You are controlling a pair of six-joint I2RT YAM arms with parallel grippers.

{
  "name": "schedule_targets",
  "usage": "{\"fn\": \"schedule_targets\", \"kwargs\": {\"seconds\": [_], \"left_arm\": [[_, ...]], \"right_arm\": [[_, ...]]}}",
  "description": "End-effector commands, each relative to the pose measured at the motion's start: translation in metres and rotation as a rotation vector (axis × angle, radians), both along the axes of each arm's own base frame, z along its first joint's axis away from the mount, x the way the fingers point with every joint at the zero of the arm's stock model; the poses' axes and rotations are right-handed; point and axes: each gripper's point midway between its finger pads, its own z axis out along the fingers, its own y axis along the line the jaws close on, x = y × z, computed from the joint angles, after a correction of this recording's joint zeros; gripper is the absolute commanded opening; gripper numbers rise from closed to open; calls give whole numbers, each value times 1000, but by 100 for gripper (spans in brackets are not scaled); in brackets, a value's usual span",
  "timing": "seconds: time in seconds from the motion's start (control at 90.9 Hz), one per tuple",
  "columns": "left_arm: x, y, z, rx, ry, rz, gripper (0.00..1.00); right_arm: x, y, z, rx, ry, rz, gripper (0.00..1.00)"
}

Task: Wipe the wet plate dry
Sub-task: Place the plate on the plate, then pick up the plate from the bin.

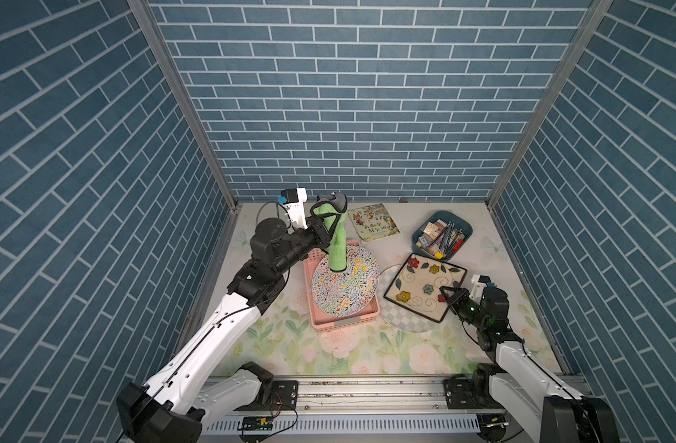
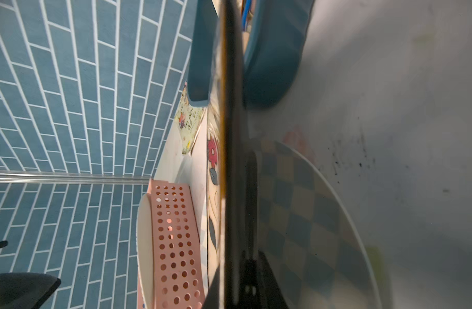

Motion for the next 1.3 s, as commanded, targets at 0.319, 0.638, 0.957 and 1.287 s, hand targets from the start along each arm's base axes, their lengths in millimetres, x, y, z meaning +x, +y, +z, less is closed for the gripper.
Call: {"fn": "schedule_targets", "kwargs": {"seconds": [0.319, 0.638, 0.957, 1.287], "left_arm": [[5, 6, 0, 23, -20, 40, 0], [5, 5, -4, 32, -4, 35, 0], [9, 8, -18, 72, 28, 65, 0], [3, 10, -24, 83, 54, 55, 0]], "right_arm": [[-7, -6, -7, -280, 65, 67, 66], [16, -55, 58, -542, 71, -121, 96], [41, 143, 144, -333, -324, 543, 75], [64, 213, 54, -427, -154, 691, 67]]}}
